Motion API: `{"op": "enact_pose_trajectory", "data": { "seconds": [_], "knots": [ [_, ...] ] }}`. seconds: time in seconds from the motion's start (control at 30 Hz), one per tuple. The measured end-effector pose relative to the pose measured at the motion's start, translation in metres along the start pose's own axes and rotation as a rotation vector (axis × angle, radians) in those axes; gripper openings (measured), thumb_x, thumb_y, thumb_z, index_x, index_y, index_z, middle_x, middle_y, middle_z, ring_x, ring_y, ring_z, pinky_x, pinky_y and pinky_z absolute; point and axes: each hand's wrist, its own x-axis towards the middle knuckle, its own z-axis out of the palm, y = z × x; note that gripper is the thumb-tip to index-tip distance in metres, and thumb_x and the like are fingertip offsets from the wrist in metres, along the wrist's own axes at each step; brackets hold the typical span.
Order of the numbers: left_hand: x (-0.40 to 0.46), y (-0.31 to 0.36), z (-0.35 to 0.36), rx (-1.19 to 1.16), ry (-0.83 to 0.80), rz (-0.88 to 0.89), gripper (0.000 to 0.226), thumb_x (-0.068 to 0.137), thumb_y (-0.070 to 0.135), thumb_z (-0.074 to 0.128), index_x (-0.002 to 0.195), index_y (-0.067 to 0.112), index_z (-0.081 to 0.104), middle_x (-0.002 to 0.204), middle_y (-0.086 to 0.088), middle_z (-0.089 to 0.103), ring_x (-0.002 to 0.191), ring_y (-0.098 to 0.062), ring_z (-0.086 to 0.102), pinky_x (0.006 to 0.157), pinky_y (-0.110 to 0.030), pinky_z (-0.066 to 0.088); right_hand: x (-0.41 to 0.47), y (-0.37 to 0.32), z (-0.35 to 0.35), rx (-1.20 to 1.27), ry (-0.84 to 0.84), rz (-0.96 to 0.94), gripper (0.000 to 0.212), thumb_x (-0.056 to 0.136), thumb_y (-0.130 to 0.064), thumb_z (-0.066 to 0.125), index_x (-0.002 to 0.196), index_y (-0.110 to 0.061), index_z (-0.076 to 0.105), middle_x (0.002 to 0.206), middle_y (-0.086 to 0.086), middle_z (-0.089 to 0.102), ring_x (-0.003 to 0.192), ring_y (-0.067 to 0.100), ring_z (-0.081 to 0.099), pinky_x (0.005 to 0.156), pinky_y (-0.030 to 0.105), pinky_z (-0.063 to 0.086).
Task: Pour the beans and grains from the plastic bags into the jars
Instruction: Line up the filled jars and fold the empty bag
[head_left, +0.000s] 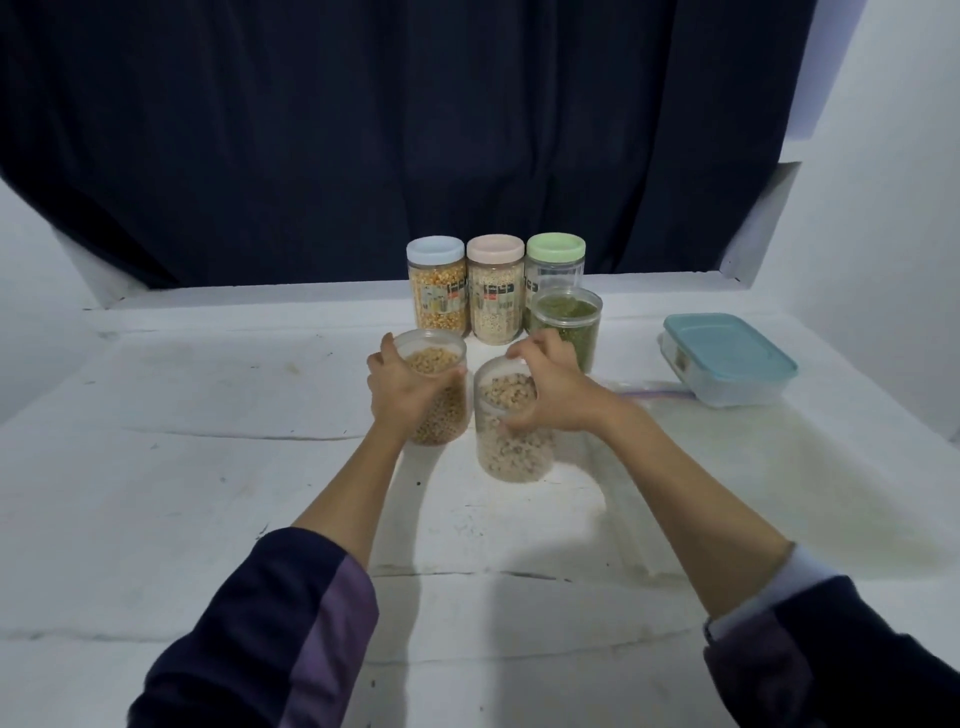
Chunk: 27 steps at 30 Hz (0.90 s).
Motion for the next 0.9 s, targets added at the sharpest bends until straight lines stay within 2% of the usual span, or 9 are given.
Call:
{"op": "enact_pose_trajectory", "data": {
  "seconds": [0.07,0.17,0.23,0.53,0.63,0.8,0.9],
  "knots": [
    [0.005,-0.002,0.002,-0.008,0.003,0.001,0.103,0.066,0.048,0.081,0.146,0.02,0.023,0.142,-0.013,0.028,0.132,-0.033,0.035,0.104,-0.048,0.039,0.014,-0.003,0.017,-0.234,0.189,-0.032,0.061,0.084,-0.04,0.069,0.135,-0.015,0.048,0.143,0.008,0.028,0.132,0.023,0.026,0.11,0.04,0.03],
    [0.017,-0.004,0.003,-0.005,-0.02,0.013,0.098,0.066,0.049,0.081,0.144,0.021,0.028,0.14,-0.013,0.028,0.131,-0.033,0.036,0.105,-0.047,0.039,0.039,-0.004,0.037,-0.38,0.264,-0.008,0.056,0.097,-0.033,0.051,0.145,-0.007,0.035,0.145,0.014,0.034,0.135,0.028,0.029,0.112,0.036,0.021],
    [0.026,-0.005,0.004,-0.021,-0.034,0.019,0.099,0.065,0.048,0.082,0.144,0.021,0.028,0.14,-0.013,0.027,0.13,-0.033,0.037,0.105,-0.047,0.039,0.055,-0.002,0.04,-0.419,0.27,0.006,0.055,0.1,-0.027,0.046,0.146,-0.003,0.029,0.147,0.016,0.035,0.137,0.03,0.028,0.113,0.036,0.019],
    [0.069,-0.001,0.017,-0.14,-0.143,0.055,0.094,0.064,0.038,0.086,0.14,0.027,0.032,0.139,-0.007,0.025,0.128,-0.026,0.04,0.107,-0.042,0.039,0.106,0.006,0.033,-0.383,0.255,0.074,0.057,0.097,-0.028,0.054,0.145,-0.007,0.034,0.152,0.011,0.035,0.143,0.026,0.027,0.112,0.036,0.031],
    [0.084,0.001,0.023,-0.157,-0.151,0.055,0.099,0.062,0.038,0.087,0.141,0.027,0.027,0.139,-0.007,0.025,0.13,-0.027,0.039,0.107,-0.046,0.04,0.12,0.005,0.029,-0.388,0.24,0.097,0.056,0.097,-0.026,0.054,0.145,-0.007,0.034,0.152,0.012,0.035,0.142,0.027,0.028,0.112,0.036,0.03],
    [0.103,0.003,0.027,-0.152,-0.137,0.041,0.113,0.062,0.038,0.087,0.148,0.024,0.014,0.146,-0.011,0.021,0.134,-0.03,0.033,0.107,-0.051,0.037,0.141,0.002,0.02,-0.389,0.177,0.154,0.056,0.096,-0.028,0.056,0.144,-0.009,0.036,0.151,0.011,0.036,0.137,0.03,0.036,0.105,0.04,0.039],
    [0.11,0.004,0.029,-0.179,-0.127,0.037,0.116,0.062,0.036,0.088,0.148,0.02,0.012,0.147,-0.012,0.022,0.135,-0.03,0.031,0.108,-0.051,0.036,0.149,0.002,0.016,-0.387,0.197,0.166,0.053,0.095,-0.028,0.057,0.142,-0.009,0.04,0.149,0.011,0.039,0.134,0.029,0.04,0.103,0.038,0.041]
  ]
}}
